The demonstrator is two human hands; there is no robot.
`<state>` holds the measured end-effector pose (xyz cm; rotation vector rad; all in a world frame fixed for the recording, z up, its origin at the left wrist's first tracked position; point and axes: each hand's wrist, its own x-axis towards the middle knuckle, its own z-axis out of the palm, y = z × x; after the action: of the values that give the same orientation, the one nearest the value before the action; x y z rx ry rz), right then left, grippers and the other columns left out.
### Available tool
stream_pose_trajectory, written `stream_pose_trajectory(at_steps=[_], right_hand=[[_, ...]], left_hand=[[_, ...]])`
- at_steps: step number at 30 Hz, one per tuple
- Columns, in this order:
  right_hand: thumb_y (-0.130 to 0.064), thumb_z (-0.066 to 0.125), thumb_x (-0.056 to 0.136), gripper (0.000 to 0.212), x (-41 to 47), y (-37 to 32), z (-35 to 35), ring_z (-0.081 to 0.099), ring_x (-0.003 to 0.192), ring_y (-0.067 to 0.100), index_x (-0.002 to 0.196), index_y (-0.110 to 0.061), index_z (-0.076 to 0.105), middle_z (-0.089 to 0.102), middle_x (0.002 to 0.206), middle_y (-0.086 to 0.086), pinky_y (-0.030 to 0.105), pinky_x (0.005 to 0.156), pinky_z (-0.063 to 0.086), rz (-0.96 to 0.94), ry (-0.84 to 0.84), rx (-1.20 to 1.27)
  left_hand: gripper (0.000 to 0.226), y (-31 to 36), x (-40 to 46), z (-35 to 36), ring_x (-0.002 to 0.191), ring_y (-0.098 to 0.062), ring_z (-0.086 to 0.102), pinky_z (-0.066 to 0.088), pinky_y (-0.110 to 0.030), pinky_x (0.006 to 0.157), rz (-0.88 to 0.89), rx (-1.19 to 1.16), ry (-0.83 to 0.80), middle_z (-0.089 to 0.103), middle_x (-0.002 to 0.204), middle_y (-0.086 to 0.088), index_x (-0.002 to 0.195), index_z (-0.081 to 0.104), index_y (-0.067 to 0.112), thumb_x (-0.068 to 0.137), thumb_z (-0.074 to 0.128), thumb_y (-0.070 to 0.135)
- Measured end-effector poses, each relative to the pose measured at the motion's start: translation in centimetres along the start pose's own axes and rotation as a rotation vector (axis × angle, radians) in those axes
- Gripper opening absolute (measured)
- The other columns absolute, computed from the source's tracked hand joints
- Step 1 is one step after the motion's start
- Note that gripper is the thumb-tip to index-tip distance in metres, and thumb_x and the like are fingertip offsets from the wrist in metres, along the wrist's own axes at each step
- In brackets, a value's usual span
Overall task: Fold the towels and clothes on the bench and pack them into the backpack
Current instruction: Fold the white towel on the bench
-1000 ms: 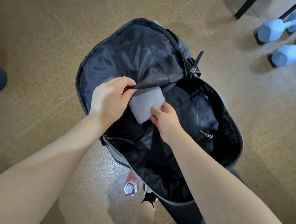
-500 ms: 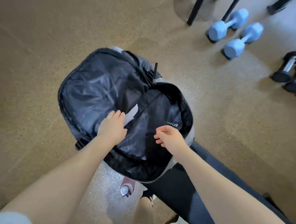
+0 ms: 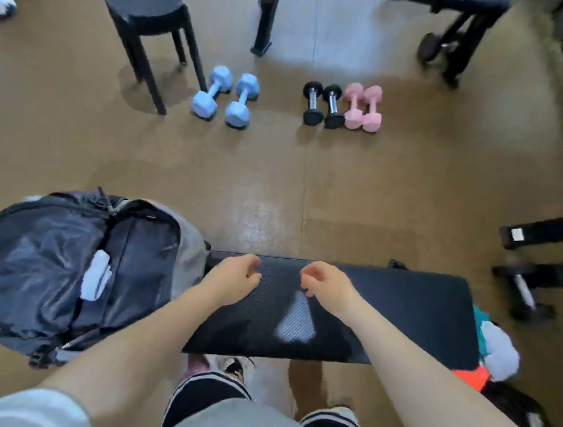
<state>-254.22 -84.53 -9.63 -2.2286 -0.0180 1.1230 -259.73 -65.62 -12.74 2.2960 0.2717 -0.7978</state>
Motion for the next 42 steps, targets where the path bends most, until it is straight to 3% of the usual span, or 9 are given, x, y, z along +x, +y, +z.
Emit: stream_pose_trajectory(at_steps=[5,9,12,15,21,26,32,38,42], right_hand=[[-0.021,0.046,0.094,0.015,-8.9,13.3,-8.6,0.061,0.09,0.018,0.1,-0.018,0.059,0.062,0.097,-0.002,0.033,0.083,0.05,0.108,0.238,0.142],[-0.019,0.049,0.092,0.012,-15.1,24.6,-14.1,0.063,0.093,0.024,0.098,-0.018,0.06,0.065,0.102,0.006,0.038,0.088,0.05,0.186,0.396,0.245],[-0.017,0.045,0.095,0.021,-19.9,32.3,-17.2,0.059,0.1,0.026,0.107,-0.008,0.06,0.062,0.109,0.01,0.038,0.09,0.048,0.27,0.447,0.307],[-0.017,0.042,0.096,0.025,-23.5,39.0,-19.7,0.058,0.097,0.028,0.106,-0.004,0.061,0.061,0.108,0.014,0.033,0.08,0.044,0.358,0.475,0.356],[-0.021,0.046,0.094,0.027,-26.3,48.1,-22.9,0.059,0.102,0.027,0.113,-0.009,0.06,0.062,0.112,0.009,0.038,0.089,0.047,0.47,0.558,0.447],[-0.019,0.045,0.094,0.026,-25.4,53.0,-26.4,0.058,0.106,0.029,0.112,-0.007,0.06,0.062,0.114,0.01,0.041,0.094,0.045,0.522,0.575,0.478],[-0.022,0.042,0.095,0.026,-20.0,59.8,-31.2,0.057,0.102,0.027,0.106,-0.008,0.06,0.063,0.111,0.01,0.042,0.09,0.047,0.583,0.569,0.464],[-0.023,0.036,0.096,0.027,-11.9,67.5,-32.5,0.057,0.099,0.032,0.107,-0.009,0.056,0.062,0.11,0.013,0.036,0.078,0.046,0.606,0.387,0.295],[-0.022,0.033,0.097,0.027,-4.5,74.0,-33.4,0.057,0.096,0.034,0.105,-0.007,0.054,0.061,0.108,0.015,0.034,0.071,0.042,0.59,0.369,0.243]], left_hand=[[0.034,15.1,-0.3,7.2,0.116,-0.019,0.052,0.041,-0.029,0.098,0.253,0.117,-0.141,0.056,0.128,-0.002,0.129,0.048,0.014,0.096,0.043,0.024],[0.034,25.1,-0.4,14.8,0.116,-0.018,0.053,0.042,-0.026,0.096,0.366,0.238,-0.214,0.056,0.13,0.0,0.131,0.046,0.017,0.097,0.041,0.024],[0.034,31.6,-0.7,20.5,0.114,-0.019,0.054,0.041,-0.022,0.089,0.406,0.305,-0.273,0.056,0.129,-0.003,0.131,0.046,0.014,0.098,0.041,0.02],[0.033,37.1,-0.2,25.1,0.114,-0.022,0.054,0.039,-0.022,0.088,0.444,0.363,-0.331,0.056,0.128,-0.007,0.128,0.048,0.012,0.097,0.042,0.019],[0.032,46.0,3.5,31.8,0.112,-0.022,0.054,0.038,-0.021,0.089,0.513,0.418,-0.378,0.057,0.126,-0.006,0.126,0.052,0.013,0.095,0.042,0.014],[0.031,51.8,8.1,36.0,0.114,-0.022,0.053,0.038,-0.022,0.091,0.495,0.447,-0.444,0.057,0.126,-0.007,0.124,0.053,0.011,0.096,0.041,0.014],[0.029,57.5,15.4,41.1,0.11,-0.02,0.055,0.037,-0.019,0.086,0.453,0.479,-0.464,0.059,0.121,-0.004,0.121,0.055,0.015,0.096,0.041,0.015],[0.026,58.2,23.4,47.7,0.105,-0.022,0.057,0.041,-0.023,0.085,0.363,0.52,-0.443,0.062,0.117,-0.007,0.116,0.058,0.014,0.094,0.045,0.017],[0.027,58.0,29.9,53.4,0.107,-0.023,0.057,0.041,-0.025,0.086,0.329,0.551,-0.451,0.062,0.117,-0.006,0.117,0.057,0.015,0.093,0.045,0.018]])
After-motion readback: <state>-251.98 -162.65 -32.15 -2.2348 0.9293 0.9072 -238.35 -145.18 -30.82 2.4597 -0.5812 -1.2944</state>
